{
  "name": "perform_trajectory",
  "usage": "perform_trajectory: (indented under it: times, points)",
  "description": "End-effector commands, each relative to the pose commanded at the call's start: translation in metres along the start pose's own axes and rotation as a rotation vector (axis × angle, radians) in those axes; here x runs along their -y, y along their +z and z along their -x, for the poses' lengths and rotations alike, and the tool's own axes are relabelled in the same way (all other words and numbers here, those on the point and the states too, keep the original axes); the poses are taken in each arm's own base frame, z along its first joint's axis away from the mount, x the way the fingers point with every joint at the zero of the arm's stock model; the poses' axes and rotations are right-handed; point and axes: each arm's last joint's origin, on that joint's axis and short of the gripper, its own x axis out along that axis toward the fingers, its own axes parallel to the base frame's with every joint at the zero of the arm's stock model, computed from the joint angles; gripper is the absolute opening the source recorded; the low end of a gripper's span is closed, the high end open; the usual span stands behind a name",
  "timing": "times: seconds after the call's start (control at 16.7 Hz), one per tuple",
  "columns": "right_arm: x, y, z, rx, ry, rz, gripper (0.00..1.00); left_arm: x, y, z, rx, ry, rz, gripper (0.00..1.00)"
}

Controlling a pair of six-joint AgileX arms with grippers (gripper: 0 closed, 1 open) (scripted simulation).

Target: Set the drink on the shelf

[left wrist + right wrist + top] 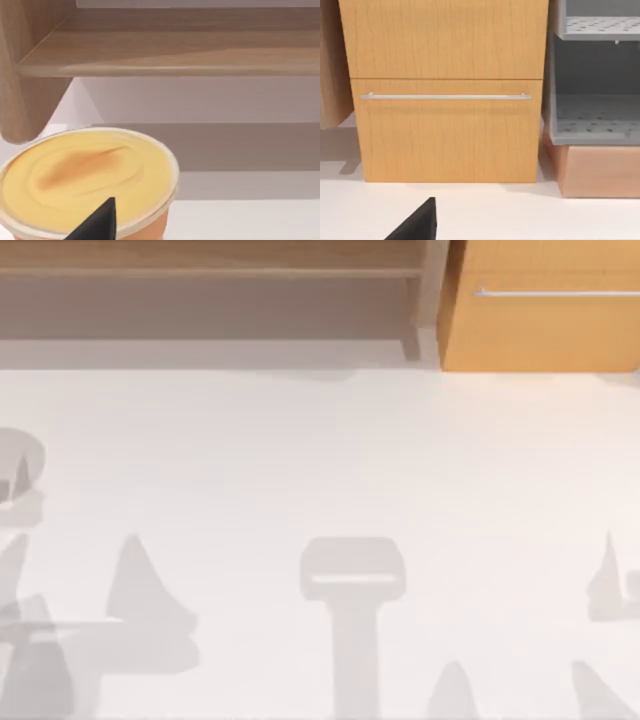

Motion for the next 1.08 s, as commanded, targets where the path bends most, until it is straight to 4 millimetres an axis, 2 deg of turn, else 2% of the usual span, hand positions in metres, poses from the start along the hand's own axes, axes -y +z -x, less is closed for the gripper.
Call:
perform_trajectory:
  times: [0.3, 0.54, 0.72, 1.08]
  points:
    - [0.000, 0.000, 0.000, 0.000, 0.000, 0.000, 1.00, -0.043, -0.041, -0.014, -0.015, -0.003, 0.011, 1.00]
    - [0.000, 0.000, 0.000, 0.000, 0.000, 0.000, 1.00, -0.062, -0.067, -0.014, -0.019, -0.004, 0.017, 1.00]
    - [0.000, 0.000, 0.000, 0.000, 0.000, 0.000, 1.00, -0.068, -0.076, -0.014, -0.019, -0.004, 0.018, 1.00]
    - [0.000, 0.000, 0.000, 0.000, 0.000, 0.000, 1.00, -0.066, -0.076, -0.014, -0.022, -0.007, 0.020, 1.00]
